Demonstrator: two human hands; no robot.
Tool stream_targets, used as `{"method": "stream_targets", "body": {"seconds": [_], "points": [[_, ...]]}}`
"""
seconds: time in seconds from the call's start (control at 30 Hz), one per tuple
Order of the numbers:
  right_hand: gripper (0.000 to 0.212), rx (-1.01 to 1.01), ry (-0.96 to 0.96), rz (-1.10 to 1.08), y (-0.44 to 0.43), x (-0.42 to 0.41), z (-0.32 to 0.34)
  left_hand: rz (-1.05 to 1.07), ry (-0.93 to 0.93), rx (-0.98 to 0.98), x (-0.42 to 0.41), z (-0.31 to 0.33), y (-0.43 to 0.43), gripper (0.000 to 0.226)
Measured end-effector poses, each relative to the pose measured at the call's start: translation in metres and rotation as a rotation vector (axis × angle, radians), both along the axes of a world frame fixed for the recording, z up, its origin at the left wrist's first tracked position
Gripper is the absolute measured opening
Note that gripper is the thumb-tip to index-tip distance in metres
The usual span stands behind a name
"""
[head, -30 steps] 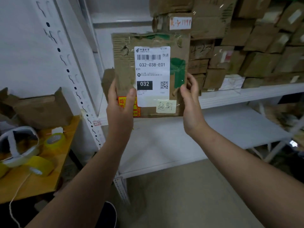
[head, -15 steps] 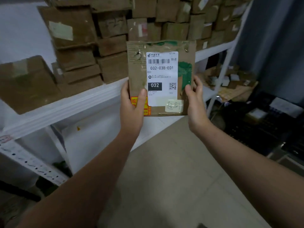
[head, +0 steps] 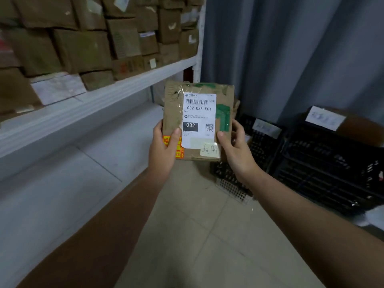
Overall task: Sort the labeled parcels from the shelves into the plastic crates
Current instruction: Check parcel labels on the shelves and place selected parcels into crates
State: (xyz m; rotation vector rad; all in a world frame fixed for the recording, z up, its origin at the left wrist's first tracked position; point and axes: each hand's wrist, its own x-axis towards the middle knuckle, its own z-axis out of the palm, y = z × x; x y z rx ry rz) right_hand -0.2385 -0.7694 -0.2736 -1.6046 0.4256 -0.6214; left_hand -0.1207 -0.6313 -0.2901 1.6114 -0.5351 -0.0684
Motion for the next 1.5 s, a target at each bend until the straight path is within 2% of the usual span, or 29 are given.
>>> {"method": "stream_targets", "body": {"seconds": [0.2, 0.43, 0.57, 0.8, 0.9, 1.0, 1.1, 1.27, 1.37, 1.5], "points": [[0.052, 0.060, 0.028, -0.084, -0.087, 0.017, -0.014, -0.071, 0.015, 0.073, 0.028, -0.017, -0.100, 0.042], [0.050, 0.108, 0.027, -0.205, -0.185, 0.088, -0.046, -0.155, 0.029, 0.155, 0.109, -0.041, -0.212, 0.042], [0.050, 0.155, 0.053, -0.297, -0.240, 0.130, -0.061, -0.254, 0.046, 0.210, 0.162, -0.051, -0.279, 0.039], [0.050, 0.217, 0.113, -0.501, -0.345, 0.160, -0.092, -0.495, 0.073, 0.354, 0.217, -0.082, -0.411, 0.050], [0.052, 0.234, 0.168, -0.580, -0.399, 0.159, -0.110, -0.595, 0.088, 0.427, 0.225, -0.102, -0.474, 0.066], [0.056, 0.247, 0.226, -0.613, -0.456, 0.155, -0.134, -0.689, 0.148, 0.482, 0.228, -0.127, -0.539, 0.066], [0.065, 0.245, 0.323, -0.585, -0.509, 0.155, -0.149, -0.719, 0.256, 0.505, 0.230, -0.150, -0.596, 0.077], [0.076, 0.168, 0.557, -0.618, -0.589, 0.166, -0.187, -0.783, 0.264, 0.575, 0.236, -0.199, -0.679, 0.067], [0.078, 0.181, 0.634, -0.671, -0.623, 0.175, -0.227, -0.858, 0.288, 0.686, 0.243, -0.237, -0.720, 0.079], [0.077, 0.198, 0.725, -0.697, -0.653, 0.186, -0.289, -0.857, 0.272, 0.876, 0.251, -0.306, -0.753, 0.099]]}}
